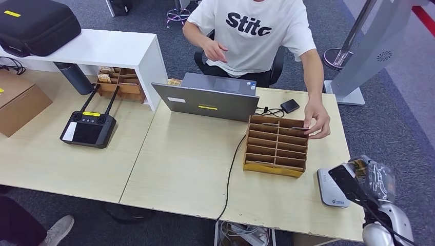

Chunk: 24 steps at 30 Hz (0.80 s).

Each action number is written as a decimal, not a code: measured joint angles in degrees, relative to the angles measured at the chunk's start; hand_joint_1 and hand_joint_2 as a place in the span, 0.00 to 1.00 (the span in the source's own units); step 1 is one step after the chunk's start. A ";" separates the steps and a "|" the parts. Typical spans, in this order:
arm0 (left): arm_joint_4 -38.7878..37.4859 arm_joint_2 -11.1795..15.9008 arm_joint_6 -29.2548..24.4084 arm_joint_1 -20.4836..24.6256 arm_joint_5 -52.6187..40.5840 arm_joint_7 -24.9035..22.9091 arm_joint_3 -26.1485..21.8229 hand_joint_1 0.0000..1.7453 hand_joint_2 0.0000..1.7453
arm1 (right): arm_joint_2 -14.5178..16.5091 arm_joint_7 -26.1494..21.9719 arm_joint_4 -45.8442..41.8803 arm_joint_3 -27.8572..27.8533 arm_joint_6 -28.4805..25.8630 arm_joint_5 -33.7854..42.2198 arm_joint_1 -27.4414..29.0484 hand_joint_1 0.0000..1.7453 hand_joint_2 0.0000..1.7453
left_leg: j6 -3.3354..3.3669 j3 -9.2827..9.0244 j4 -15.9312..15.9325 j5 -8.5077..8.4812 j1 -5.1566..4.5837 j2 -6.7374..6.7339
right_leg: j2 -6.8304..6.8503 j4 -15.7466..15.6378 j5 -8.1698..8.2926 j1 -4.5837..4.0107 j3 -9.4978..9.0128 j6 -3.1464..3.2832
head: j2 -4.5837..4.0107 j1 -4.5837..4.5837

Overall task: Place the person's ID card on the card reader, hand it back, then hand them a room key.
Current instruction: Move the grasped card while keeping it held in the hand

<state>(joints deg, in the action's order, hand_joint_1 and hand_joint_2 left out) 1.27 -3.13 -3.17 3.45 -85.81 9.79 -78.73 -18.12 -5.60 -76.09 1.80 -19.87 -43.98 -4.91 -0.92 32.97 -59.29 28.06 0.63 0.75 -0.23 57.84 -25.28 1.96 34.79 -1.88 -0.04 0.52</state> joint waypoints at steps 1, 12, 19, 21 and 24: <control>0.00 0.00 0.00 0.00 0.00 0.00 -0.01 0.00 1.00 | 0.03 0.00 0.02 -0.01 0.00 0.00 0.00 1.00 1.00 | 0.00 0.00 0.00 0.00 0.00 0.00 | 0.00 0.00 0.00 0.00 0.00 0.00 | 0.00 0.00; 0.00 -0.07 -0.36 -0.04 0.02 0.00 -0.04 0.00 1.00 | 0.53 -0.02 0.61 -0.07 0.50 -0.04 0.89 1.00 1.00 | 0.00 0.02 0.00 0.00 0.00 0.01 | 0.01 0.00 0.00 0.00 0.02 0.00 | 0.00 0.00; 0.00 -0.17 -0.61 -0.04 0.02 -0.02 -0.10 0.00 1.00 | 1.38 0.02 1.46 0.07 1.52 -0.17 2.09 1.00 1.00 | 0.00 0.03 0.00 0.00 0.00 0.00 | 0.00 0.00 0.00 0.00 0.03 0.00 | 0.00 -0.01; 0.00 -0.19 -0.63 -0.04 0.02 -0.02 -0.14 0.00 1.00 | 1.61 0.19 1.76 0.16 2.01 -0.28 2.32 1.00 1.00 | 0.00 0.03 0.00 0.00 0.00 0.00 | 0.00 0.00 0.00 0.00 0.03 0.00 | 0.00 0.00; 0.00 -0.21 -0.75 -0.05 0.02 -0.02 -0.18 0.00 1.00 | 1.90 0.45 2.49 0.36 2.78 -0.41 2.62 1.00 1.00 | 0.00 0.03 0.00 0.00 0.00 0.00 | 0.00 0.00 0.00 0.00 0.03 0.00 | 0.00 0.01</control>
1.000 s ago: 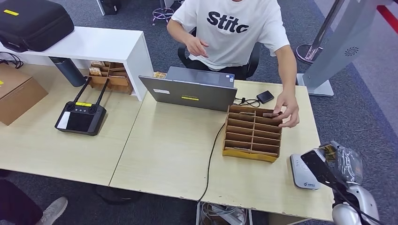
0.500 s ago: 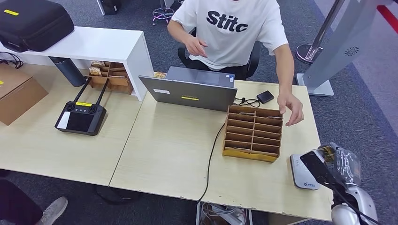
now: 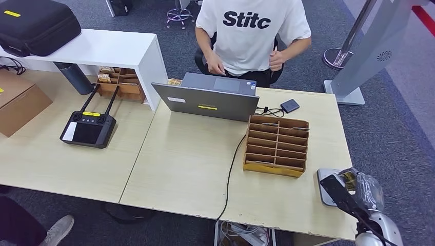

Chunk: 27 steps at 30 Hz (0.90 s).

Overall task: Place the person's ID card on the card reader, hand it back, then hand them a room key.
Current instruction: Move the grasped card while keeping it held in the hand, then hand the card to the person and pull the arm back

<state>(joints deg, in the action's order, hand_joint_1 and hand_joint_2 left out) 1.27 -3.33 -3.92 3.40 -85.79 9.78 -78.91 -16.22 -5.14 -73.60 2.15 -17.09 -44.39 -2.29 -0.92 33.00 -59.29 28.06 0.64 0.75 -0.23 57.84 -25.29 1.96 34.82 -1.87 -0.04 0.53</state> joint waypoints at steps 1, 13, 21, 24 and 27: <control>0.00 -0.01 -0.03 0.00 0.00 0.00 0.00 0.00 1.00 | 0.07 0.11 0.31 0.10 0.19 -0.02 0.07 1.00 1.00 | 0.00 0.00 0.00 0.00 0.00 0.00 | 0.00 0.00 0.00 0.00 0.00 0.00 | 0.00 -0.01; 0.00 -0.01 -0.06 0.01 -0.02 0.02 -0.09 0.00 1.00 | 0.25 0.78 1.76 0.83 0.77 -0.53 0.16 1.00 1.00 | 0.00 -0.01 0.00 0.00 0.00 0.00 | 0.00 0.00 0.00 0.00 -0.01 0.00 | 0.00 -0.01; 0.00 -0.01 -0.06 -0.03 -0.02 0.11 -0.28 0.00 1.00 | 0.25 0.79 1.31 1.17 -1.98 -3.16 0.48 1.00 1.00 | 0.00 0.00 0.00 0.00 0.00 0.00 | 0.00 0.00 0.00 0.00 -0.01 0.00 | 0.00 -0.01; 0.00 -0.01 0.01 -0.12 -0.03 0.28 -0.38 0.00 1.00 | 0.25 0.30 -0.72 1.25 -4.52 -4.25 0.84 1.00 1.00 | 0.00 0.03 0.00 0.00 0.00 -0.01 | -0.01 0.00 0.00 0.00 0.00 0.00 | 0.00 -0.01; 0.00 -0.01 0.22 -0.27 -0.03 0.60 -0.53 0.00 1.00 | 0.25 -0.46 -5.17 1.19 -7.14 -4.85 0.99 1.00 1.00 | 0.00 0.05 0.00 0.00 0.00 -0.02 | -0.02 0.00 0.00 0.00 0.02 0.00 | 0.00 -0.01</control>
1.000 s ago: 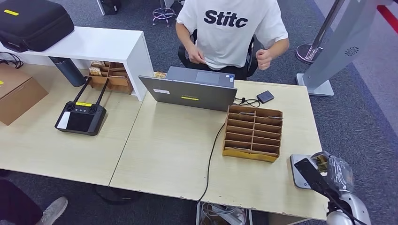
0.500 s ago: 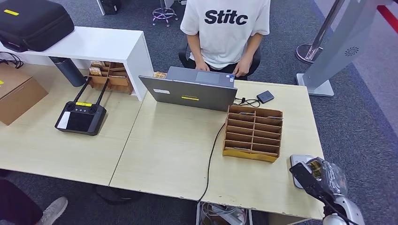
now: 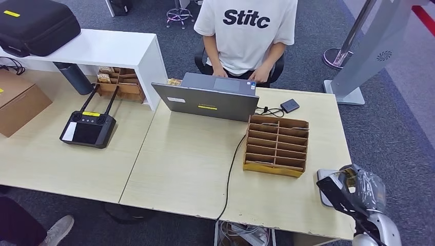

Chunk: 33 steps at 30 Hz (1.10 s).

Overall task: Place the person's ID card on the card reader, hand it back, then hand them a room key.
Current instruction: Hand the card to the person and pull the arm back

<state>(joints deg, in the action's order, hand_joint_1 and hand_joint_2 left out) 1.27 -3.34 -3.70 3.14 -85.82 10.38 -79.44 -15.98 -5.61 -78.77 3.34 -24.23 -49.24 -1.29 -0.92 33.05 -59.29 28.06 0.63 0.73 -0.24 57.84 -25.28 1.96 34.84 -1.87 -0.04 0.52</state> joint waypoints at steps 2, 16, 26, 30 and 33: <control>0.00 0.01 0.24 -0.11 0.00 0.30 -0.09 0.00 1.00 | -0.03 -0.69 -4.21 -0.08 -1.19 -0.24 -0.29 1.00 1.00 | 0.00 0.01 0.00 0.00 0.00 -0.01 | -0.01 0.00 0.00 0.00 0.01 0.00 | 0.00 0.01; 0.00 0.09 1.47 0.05 -0.08 0.79 0.14 0.00 1.00 | -1.66 -4.76 -18.12 3.27 0.15 0.28 -10.43 1.00 1.00 | -0.01 -0.03 -0.01 -0.05 0.00 0.02 | 0.01 0.01 0.06 0.00 -0.01 0.02 | 0.00 0.01; 0.00 0.39 1.88 3.29 -0.08 -0.80 4.62 0.00 1.00 | -1.08 0.63 -5.01 15.59 16.23 -2.89 -35.45 1.00 1.00 | -0.10 0.39 0.00 -0.52 0.01 -0.23 | -0.25 0.08 0.58 0.02 0.44 0.07 | 0.00 0.01; 0.00 0.30 2.35 5.17 -0.08 -1.75 6.28 0.00 1.00 | 1.73 4.07 8.57 24.17 20.24 -7.24 -48.91 1.00 1.00 | -0.17 0.58 0.00 -0.86 0.02 -0.07 | -0.14 0.10 0.83 0.00 0.65 0.11 | 0.00 0.00; 0.00 0.16 2.47 5.72 -0.08 -1.83 6.80 0.00 1.00 | 3.46 4.88 15.67 28.51 20.46 -8.30 -54.63 1.00 1.00 | -0.17 0.62 0.00 -0.94 0.03 0.06 | -0.02 0.10 0.86 -0.01 0.68 0.11 | 0.00 0.00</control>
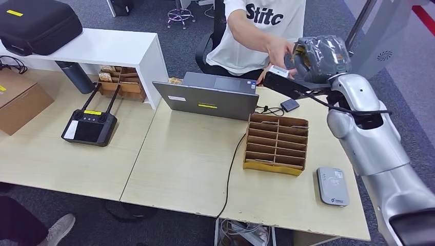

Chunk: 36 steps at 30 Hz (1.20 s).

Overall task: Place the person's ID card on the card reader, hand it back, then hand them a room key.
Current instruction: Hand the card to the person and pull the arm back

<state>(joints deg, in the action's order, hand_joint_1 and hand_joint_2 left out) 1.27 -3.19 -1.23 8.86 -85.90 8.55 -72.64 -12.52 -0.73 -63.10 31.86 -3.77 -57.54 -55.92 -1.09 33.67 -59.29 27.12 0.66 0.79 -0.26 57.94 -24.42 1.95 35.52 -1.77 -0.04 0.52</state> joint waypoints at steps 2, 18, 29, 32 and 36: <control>0.00 -0.06 0.03 0.01 0.00 0.00 0.14 0.00 1.00 | 0.73 0.69 2.79 1.77 0.65 -0.68 -2.03 1.00 1.00 | 0.00 0.06 0.00 0.00 0.00 0.02 | 0.03 0.00 0.00 0.01 0.01 0.00 | 0.00 0.01; 0.00 -0.13 0.22 -2.59 0.00 -1.88 0.16 0.00 1.00 | 8.33 4.34 16.95 6.64 4.73 0.27 -9.44 0.00 1.00 | 0.02 0.07 0.00 0.03 -0.01 -0.05 | -0.02 -0.03 0.00 0.00 0.08 0.00 | 0.00 0.01; 0.00 -0.14 0.01 -2.62 0.00 -1.86 0.14 0.00 1.00 | 8.52 4.33 18.38 8.09 4.15 -0.08 -9.28 0.00 1.00 | 0.02 0.08 -0.01 0.04 -0.01 -0.06 | -0.03 -0.03 0.00 0.01 0.09 -0.01 | 0.00 0.01; 0.00 -0.14 0.01 -2.61 -0.01 -1.86 0.14 0.00 1.00 | 8.52 4.33 18.58 8.23 4.12 -0.08 -9.24 0.00 1.00 | 0.02 0.08 -0.01 0.04 -0.01 -0.06 | -0.03 -0.03 0.00 0.01 0.09 0.00 | 0.00 0.01; 0.00 -0.14 0.01 -2.62 0.00 -1.86 0.14 0.00 1.00 | 8.52 4.33 18.69 8.38 4.12 -0.08 -9.19 0.00 1.00 | 0.02 0.08 -0.01 0.04 -0.01 -0.06 | -0.03 -0.03 0.00 0.01 0.10 -0.01 | 0.00 0.01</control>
<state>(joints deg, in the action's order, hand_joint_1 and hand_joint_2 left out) 1.27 -3.32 -1.22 6.25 -85.90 6.69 -72.50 -4.00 3.61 -44.41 40.24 0.35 -57.61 -65.11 -1.07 33.75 -59.30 27.16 0.65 0.73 -0.29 57.91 -24.42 1.96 35.62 -1.77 -0.04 0.52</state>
